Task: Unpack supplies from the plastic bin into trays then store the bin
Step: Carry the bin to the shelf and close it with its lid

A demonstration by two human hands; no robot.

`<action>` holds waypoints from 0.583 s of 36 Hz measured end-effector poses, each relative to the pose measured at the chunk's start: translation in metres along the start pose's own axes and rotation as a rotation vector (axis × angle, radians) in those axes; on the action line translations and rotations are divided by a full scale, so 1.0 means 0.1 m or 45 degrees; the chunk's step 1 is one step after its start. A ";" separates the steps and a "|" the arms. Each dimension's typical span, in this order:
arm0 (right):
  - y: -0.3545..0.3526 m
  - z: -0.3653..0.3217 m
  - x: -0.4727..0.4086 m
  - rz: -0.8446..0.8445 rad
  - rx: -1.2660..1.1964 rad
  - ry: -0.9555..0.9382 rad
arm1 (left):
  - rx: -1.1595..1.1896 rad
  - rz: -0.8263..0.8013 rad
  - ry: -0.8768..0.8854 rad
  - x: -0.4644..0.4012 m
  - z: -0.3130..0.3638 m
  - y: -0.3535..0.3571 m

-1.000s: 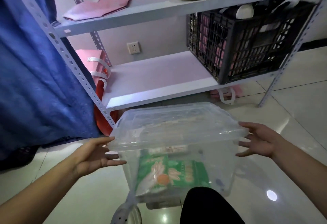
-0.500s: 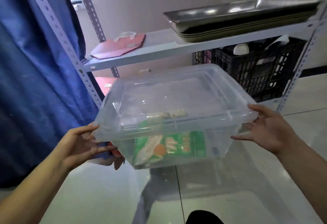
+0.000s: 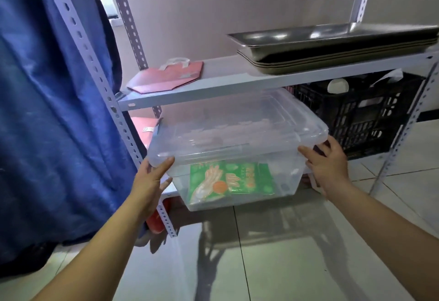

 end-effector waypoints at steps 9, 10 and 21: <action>0.54 0.18 -0.49 -0.120 0.431 0.085 | 0.015 0.312 0.078 -0.45 0.21 0.11; 0.60 0.21 -0.50 -0.150 0.541 0.094 | 0.003 0.365 0.081 -0.48 0.22 0.10; 0.80 0.38 -0.76 -0.226 0.451 0.130 | -0.120 0.440 0.124 -0.80 0.34 0.18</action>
Point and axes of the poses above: each hand's wrist, its own x-axis away from the middle knuckle, its own y-axis out of the palm, z = x × y, the point moved 8 cm from there along -x, towards the middle knuckle, and after that the axes turned 12 degrees about -y, right-handed, at the moved point
